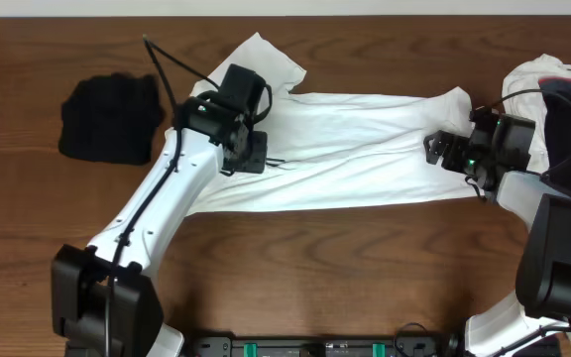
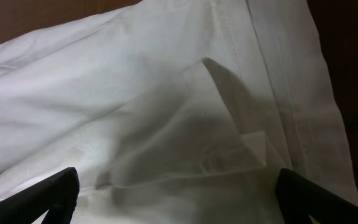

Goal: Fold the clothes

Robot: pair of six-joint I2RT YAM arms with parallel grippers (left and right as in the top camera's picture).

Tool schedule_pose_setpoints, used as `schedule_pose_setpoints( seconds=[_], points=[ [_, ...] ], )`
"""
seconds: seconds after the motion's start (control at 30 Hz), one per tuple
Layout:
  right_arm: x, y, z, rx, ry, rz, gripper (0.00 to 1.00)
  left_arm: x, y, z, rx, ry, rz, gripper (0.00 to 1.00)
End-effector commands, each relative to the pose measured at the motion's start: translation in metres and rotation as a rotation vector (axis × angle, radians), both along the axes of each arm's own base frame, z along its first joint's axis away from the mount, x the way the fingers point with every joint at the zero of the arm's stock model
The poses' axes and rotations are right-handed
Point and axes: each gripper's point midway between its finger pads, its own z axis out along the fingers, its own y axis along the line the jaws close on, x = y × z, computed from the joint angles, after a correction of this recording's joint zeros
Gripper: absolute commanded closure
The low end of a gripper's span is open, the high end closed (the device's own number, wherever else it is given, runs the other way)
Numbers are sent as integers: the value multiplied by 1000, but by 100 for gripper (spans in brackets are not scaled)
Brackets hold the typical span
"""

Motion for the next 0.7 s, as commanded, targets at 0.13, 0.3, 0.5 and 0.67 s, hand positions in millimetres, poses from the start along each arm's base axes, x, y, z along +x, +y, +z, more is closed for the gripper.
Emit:
schedule_pose_setpoints(
  seconds=[0.13,0.3,0.5,0.67],
  points=[
    [-14,-3,-17,-6,69,-24,1,-6,-9,-17,63,12,-193,50],
    [-14,-3,-17,-6,69,-24,1,-19,-6,-46,131,88,-384,49],
    [-14,-3,-17,-6,69,-24,1,-8,12,-62,240,95,-429,2],
    [-14,-3,-17,-6,69,-24,1,-7,12,-62,239,94,-427,2]
  ],
)
